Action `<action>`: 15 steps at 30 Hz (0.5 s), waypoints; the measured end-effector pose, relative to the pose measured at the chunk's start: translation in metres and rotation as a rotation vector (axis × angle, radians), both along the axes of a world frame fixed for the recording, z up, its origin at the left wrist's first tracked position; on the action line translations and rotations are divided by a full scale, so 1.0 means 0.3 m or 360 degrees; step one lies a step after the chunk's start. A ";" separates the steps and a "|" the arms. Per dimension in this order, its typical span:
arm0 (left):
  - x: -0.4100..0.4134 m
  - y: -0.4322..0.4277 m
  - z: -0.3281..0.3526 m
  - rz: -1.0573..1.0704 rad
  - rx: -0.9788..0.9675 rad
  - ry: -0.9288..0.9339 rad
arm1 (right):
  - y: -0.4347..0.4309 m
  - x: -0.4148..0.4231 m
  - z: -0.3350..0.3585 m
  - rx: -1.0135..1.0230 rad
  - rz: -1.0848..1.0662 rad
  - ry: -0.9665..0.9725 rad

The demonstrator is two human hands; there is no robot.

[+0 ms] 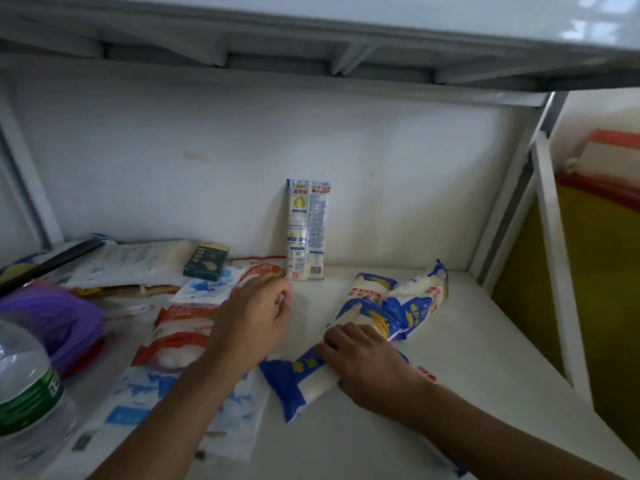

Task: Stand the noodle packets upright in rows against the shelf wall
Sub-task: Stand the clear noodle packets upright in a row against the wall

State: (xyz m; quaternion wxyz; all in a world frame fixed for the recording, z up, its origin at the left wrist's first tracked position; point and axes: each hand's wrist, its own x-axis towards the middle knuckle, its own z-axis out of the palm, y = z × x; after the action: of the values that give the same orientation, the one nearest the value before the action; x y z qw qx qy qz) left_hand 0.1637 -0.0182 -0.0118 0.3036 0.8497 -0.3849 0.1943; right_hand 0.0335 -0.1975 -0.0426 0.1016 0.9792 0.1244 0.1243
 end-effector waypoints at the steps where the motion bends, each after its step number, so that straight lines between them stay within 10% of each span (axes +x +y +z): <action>1: 0.005 0.010 0.016 0.0056 -0.0103 0.0049 | -0.004 -0.006 0.020 0.0052 0.0024 -0.0086; 9: 0.053 0.065 0.095 -0.0074 -0.1148 0.0979 | -0.037 -0.002 0.197 0.0947 -0.0243 -0.0394; 15: -0.012 0.017 0.110 -0.1038 -0.1047 0.1488 | -0.031 -0.030 0.294 0.2326 -0.0064 0.0045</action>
State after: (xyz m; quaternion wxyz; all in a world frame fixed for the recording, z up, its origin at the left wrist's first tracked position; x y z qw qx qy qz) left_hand 0.1602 -0.0130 0.0214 0.7261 0.5471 -0.3708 -0.1898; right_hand 0.0244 -0.2069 0.0455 -0.5772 0.8005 -0.0071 0.1610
